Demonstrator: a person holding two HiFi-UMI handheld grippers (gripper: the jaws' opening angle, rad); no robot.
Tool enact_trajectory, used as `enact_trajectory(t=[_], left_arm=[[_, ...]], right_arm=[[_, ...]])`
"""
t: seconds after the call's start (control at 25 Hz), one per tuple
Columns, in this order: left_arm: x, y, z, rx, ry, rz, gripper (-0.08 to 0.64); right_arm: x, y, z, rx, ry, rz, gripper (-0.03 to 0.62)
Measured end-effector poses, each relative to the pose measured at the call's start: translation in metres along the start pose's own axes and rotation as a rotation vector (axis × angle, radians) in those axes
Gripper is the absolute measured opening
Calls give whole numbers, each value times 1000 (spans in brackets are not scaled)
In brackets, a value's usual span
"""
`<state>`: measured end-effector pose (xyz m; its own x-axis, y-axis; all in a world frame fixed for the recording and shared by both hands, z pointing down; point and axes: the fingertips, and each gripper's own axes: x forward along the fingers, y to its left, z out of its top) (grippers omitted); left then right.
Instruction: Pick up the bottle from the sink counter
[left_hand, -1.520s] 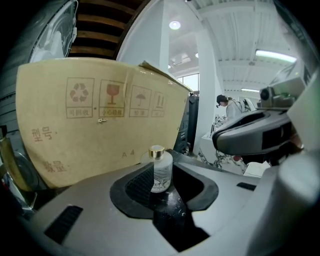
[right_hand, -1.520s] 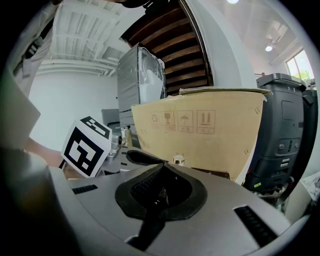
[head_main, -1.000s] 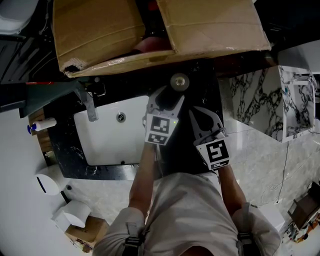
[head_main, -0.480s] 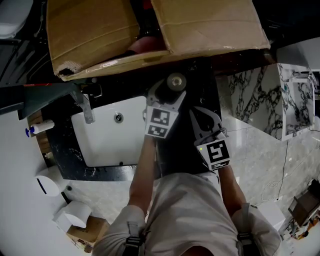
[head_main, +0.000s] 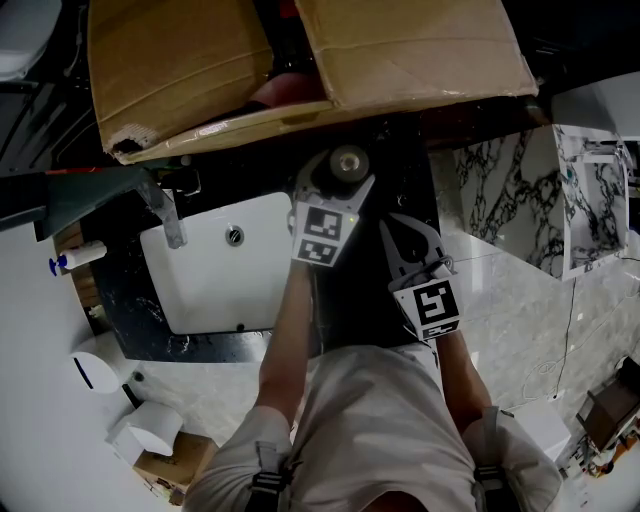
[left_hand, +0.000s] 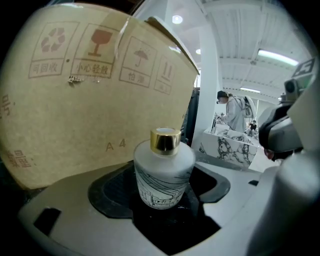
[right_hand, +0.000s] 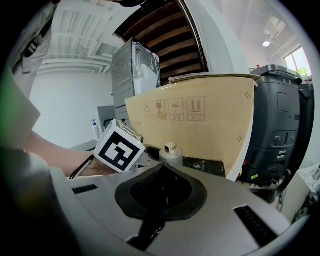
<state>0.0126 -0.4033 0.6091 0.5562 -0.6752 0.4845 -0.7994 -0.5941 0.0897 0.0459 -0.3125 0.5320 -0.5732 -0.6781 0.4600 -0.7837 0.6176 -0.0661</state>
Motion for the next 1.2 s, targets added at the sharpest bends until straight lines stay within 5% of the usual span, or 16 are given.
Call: enact_trajectory(t=[1.2], left_arm=[[-6, -5, -5, 9, 15, 10, 321]], right_arm=[[-22, 6, 3, 23, -42, 4, -5]])
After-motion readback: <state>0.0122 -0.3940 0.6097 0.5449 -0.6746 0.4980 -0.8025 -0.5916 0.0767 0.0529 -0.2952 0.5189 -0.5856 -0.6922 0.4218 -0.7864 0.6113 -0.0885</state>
